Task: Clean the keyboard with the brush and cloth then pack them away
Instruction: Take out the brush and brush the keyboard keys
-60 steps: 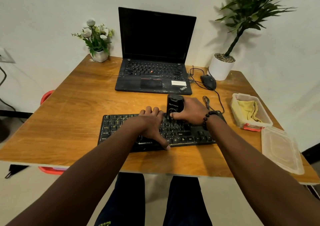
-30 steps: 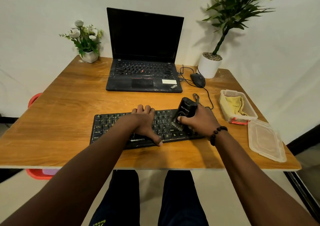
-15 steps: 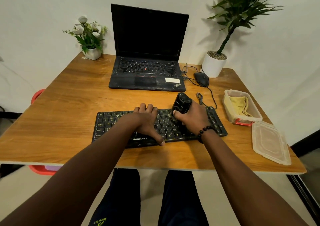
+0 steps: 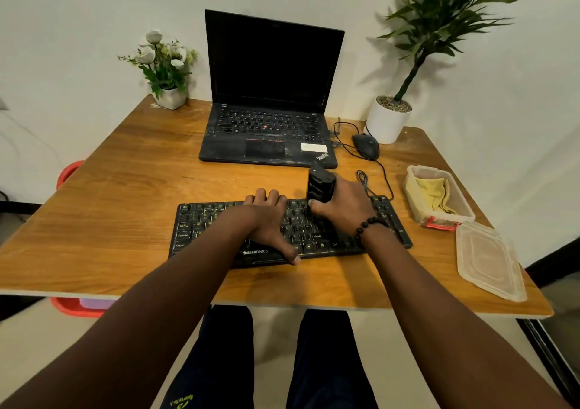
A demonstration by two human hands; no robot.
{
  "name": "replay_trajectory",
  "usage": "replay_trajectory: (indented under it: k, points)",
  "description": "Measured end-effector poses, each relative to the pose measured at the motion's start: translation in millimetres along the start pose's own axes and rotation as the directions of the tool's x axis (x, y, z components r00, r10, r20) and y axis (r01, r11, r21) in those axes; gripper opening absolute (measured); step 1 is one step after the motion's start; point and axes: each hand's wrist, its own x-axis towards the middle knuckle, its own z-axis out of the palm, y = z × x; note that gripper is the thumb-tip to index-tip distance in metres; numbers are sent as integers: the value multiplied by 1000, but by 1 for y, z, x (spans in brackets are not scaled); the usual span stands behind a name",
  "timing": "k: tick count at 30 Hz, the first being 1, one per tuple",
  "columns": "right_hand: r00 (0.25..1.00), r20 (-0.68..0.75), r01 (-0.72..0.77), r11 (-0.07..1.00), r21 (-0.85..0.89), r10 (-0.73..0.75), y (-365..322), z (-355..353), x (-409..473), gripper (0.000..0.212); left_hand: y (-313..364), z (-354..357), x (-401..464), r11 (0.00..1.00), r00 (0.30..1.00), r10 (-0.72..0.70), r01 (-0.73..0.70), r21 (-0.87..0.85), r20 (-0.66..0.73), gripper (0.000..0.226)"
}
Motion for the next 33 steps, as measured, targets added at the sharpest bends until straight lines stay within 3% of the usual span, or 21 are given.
replay_trajectory:
  k: [5, 9, 11, 15, 18, 21, 23, 25, 29, 33]
  points:
    - [998, 49, -52, 995, 84, 48, 18, -9, -32, 48, 1, -2, -2, 1000, 1000, 14, -14, 17, -1, 136]
    - [940, -197, -212, 928, 305, 279, 28, -7, -41, 43, 1, -3, -1, 1000, 1000, 20, -20, 23, 1, 134]
    - [912, -236, -249, 911, 329, 335, 23, 5, -46, 43, 2, -3, -2, 999, 1000, 19, -19, 33, 5, 133]
    - [910, -260, -234, 917, 322, 323, 9, 28, -70, 41, 3, -6, -3, 999, 1000, 19, -18, 44, -8, 130]
    - [928, -181, -245, 901, 358, 324, 12, 22, -78, 36, 3, -6, -4, 999, 1000, 15, -14, 41, -6, 129]
    - [862, -233, -290, 816, 501, 449, 21, 14, -77, 37, 3, -6, -4, 999, 1000, 13, -13, 44, 3, 129]
    - [824, -316, -281, 823, 493, 470, 19, 22, -83, 40, 3, -6, -4, 999, 1000, 8, -9, 40, 5, 130]
    - [837, -352, -231, 855, 465, 418, 8, 36, -95, 38, 4, -6, -3, 999, 1000, 6, -6, 43, 4, 130]
    - [885, -262, -218, 839, 498, 385, -1, 44, -106, 32, 4, -6, -3, 999, 1000, 6, -6, 52, 3, 129]
    - [749, -365, -231, 735, 638, 553, 14, 28, -101, 29, 3, -6, -4, 999, 1000, 3, -3, 46, 5, 130]
